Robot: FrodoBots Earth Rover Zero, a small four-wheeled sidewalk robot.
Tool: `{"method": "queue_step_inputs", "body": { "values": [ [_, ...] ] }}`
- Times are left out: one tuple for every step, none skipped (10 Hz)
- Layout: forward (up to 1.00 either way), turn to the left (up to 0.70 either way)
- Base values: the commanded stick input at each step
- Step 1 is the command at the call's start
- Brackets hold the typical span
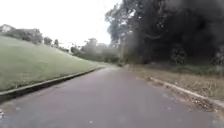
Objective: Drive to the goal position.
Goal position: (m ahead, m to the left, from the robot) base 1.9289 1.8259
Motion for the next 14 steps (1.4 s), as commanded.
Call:
{"method": "queue_step_inputs", "body": {
  "values": [
    [0.7, -0.18],
    [0.7, -0.07],
    [0.7, 0.0],
    [0.7, 0.0],
    [0.7, 0.0],
    [0.7, -0.27],
    [0.7, -0.27],
    [0.52, 0.0],
    [0.22, 0.0],
    [0.08, 0.0],
    [0.39, 0.0],
    [0.69, 0.0],
    [0.7, 0.0],
    [0.7, 0.0]
  ]
}}
